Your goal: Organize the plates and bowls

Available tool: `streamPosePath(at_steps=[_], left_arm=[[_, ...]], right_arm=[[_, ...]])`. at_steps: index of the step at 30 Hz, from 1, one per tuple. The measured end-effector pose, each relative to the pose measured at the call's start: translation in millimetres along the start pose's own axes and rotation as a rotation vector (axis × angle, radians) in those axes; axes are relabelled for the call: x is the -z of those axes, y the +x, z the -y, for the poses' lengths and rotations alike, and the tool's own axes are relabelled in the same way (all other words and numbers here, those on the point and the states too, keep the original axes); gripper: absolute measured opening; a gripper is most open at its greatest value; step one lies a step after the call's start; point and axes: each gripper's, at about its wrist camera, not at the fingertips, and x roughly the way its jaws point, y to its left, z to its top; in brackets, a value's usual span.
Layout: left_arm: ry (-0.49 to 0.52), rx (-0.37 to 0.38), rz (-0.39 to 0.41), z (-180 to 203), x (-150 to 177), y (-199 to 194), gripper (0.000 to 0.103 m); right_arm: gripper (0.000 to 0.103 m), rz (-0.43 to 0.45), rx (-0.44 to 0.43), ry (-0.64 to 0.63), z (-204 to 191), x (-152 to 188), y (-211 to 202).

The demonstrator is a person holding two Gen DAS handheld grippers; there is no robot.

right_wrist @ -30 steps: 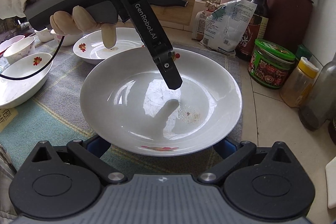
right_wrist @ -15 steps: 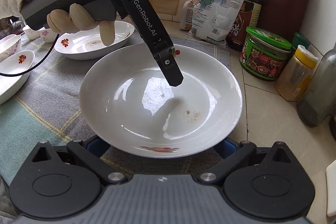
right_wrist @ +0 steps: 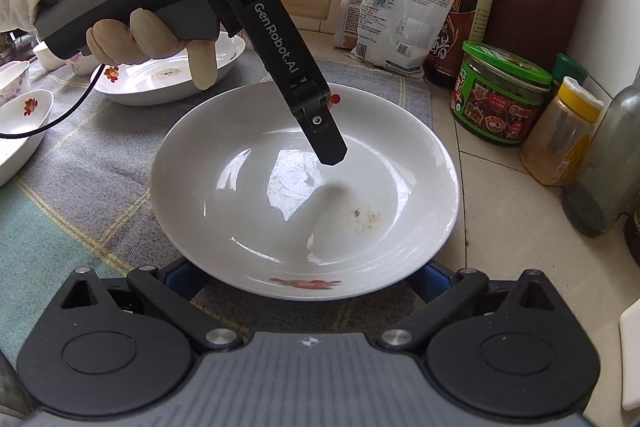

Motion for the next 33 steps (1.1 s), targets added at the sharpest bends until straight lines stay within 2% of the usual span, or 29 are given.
streamPosePath(at_steps=[5,12,18,24,28,33], left_arm=[[0.000,-0.009,0.023,1,2,-7,0.081],[-0.009,-0.047,0.096,9,14,-40,0.085],[-0.037,-0.117,0.194,28,35,-84,0.086],[-0.042,-0.211,0.326,61,65,-128,0.087],[-0.109,-0.249,0.400,80,94,-151,0.092],[-0.212,-0.323,0.442,89,130,-163,0.093]], right_arm=[[0.103,-0.006,0.007,0.003,-1,0,-2],[0.103,-0.014,0.041,0.067,-1,3,-15],[0.103,-0.041,0.126,0.100,-11,5,-36],[0.103,-0.013,0.155,0.079,-24,-2,-54],[0.103,0.020,0.144,0.056,-35,-7,-61],[0.103,0.052,0.097,0.043,-44,-8,-64]])
